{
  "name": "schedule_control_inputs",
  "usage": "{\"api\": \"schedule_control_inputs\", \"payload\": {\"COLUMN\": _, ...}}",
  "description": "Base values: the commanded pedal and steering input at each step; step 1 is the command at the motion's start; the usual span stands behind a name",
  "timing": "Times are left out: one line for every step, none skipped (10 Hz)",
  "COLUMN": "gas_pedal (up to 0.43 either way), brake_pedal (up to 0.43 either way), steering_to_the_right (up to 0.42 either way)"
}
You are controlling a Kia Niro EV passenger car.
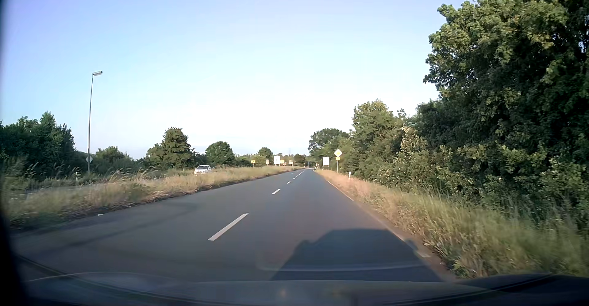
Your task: Follow the waypoints while adhering to traffic rules and regulations
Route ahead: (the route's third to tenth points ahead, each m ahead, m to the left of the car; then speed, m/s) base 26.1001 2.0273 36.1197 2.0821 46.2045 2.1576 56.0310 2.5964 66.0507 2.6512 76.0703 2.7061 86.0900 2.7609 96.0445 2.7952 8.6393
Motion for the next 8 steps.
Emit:
{"api": "schedule_control_inputs", "payload": {"gas_pedal": 0.240, "brake_pedal": 0.012, "steering_to_the_right": -0.009}}
{"api": "schedule_control_inputs", "payload": {"gas_pedal": 0.240, "brake_pedal": 0.012, "steering_to_the_right": -0.008}}
{"api": "schedule_control_inputs", "payload": {"gas_pedal": 0.240, "brake_pedal": 0.012, "steering_to_the_right": -0.008}}
{"api": "schedule_control_inputs", "payload": {"gas_pedal": 0.240, "brake_pedal": 0.012, "steering_to_the_right": -0.008}}
{"api": "schedule_control_inputs", "payload": {"gas_pedal": 0.240, "brake_pedal": 0.012, "steering_to_the_right": -0.008}}
{"api": "schedule_control_inputs", "payload": {"gas_pedal": 0.240, "brake_pedal": 0.012, "steering_to_the_right": -0.009}}
{"api": "schedule_control_inputs", "payload": {"gas_pedal": 0.240, "brake_pedal": 0.012, "steering_to_the_right": -0.008}}
{"api": "schedule_control_inputs", "payload": {"gas_pedal": 0.240, "brake_pedal": 0.012, "steering_to_the_right": -0.008}}
